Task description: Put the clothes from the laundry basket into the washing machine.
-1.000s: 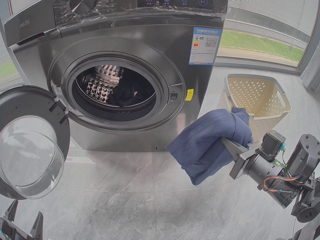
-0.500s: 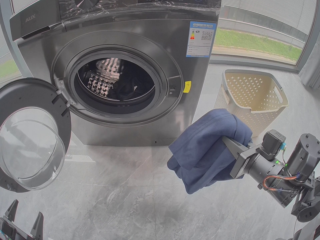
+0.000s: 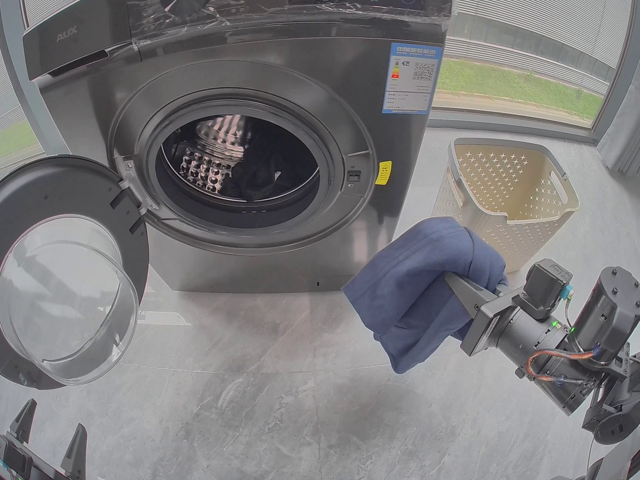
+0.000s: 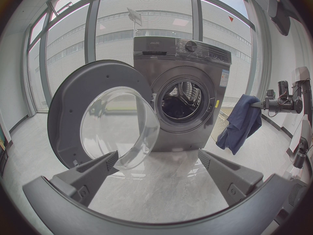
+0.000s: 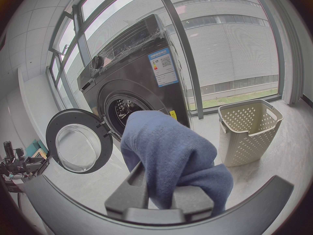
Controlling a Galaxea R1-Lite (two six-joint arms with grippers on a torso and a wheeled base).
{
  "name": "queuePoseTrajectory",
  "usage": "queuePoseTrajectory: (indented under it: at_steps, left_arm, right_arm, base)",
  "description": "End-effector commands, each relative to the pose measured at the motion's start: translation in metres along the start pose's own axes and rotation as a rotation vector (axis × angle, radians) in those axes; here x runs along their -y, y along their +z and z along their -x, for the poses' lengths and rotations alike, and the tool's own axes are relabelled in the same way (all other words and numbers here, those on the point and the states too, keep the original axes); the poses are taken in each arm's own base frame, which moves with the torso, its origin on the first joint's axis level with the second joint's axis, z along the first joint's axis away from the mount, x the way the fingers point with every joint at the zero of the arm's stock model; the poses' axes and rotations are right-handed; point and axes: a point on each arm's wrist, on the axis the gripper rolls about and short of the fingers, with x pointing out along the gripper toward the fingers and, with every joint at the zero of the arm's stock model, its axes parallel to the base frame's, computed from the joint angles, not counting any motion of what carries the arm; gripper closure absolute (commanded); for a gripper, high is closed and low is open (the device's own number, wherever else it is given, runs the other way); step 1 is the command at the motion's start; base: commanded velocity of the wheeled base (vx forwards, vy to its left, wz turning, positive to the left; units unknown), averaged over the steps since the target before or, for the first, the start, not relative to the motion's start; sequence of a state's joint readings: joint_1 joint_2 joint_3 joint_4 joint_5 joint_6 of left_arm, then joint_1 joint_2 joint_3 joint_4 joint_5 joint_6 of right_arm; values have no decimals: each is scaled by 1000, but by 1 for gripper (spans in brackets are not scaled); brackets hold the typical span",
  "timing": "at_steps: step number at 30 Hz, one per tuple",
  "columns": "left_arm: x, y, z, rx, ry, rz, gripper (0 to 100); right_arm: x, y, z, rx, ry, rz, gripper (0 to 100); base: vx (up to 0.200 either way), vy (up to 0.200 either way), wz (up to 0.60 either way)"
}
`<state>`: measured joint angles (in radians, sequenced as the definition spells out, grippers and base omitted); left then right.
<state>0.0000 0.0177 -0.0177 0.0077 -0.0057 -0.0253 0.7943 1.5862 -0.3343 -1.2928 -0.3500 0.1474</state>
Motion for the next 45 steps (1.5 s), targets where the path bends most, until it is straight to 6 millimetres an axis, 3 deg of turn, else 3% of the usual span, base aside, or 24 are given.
queuePoseTrajectory:
  at_steps: [1,5,23,25,38,39,42,45]
  left_arm:
    - [0,-4,0,-6,0,1,0]
    - [0,-4,0,-6,1,1,0]
    - [0,-4,-1,-5,1,-10,0]
    - [0,-5,-1,-5,0,-36,0]
    - [0,-4,0,3,-8,-54,0]
    - [0,-1,0,17,-11,-59,0]
    - [5,72,12,229,-70,-47,0]
    - [8,94,3,192,-184,-54,0]
  right_arm:
    - [0,0,0,0,1,0,100]
    - [0,0,0,0,1,0,100]
    - [-9,2,-3,9,48,-7,100]
    - [-18,7,-10,32,74,-18,100]
    - [-56,-12,-53,80,187,-42,100]
    - [-56,-12,-53,83,189,-43,100]
    - [-64,-3,-59,121,208,-62,100]
    - [-67,-2,-65,136,216,-68,100]
  base:
    - [0,200,0]
    - [0,200,0]
    - [0,0,0]
    - [0,0,0]
    - [0,0,0]
    - [0,0,0]
    - [0,0,0]
    - [0,0,0]
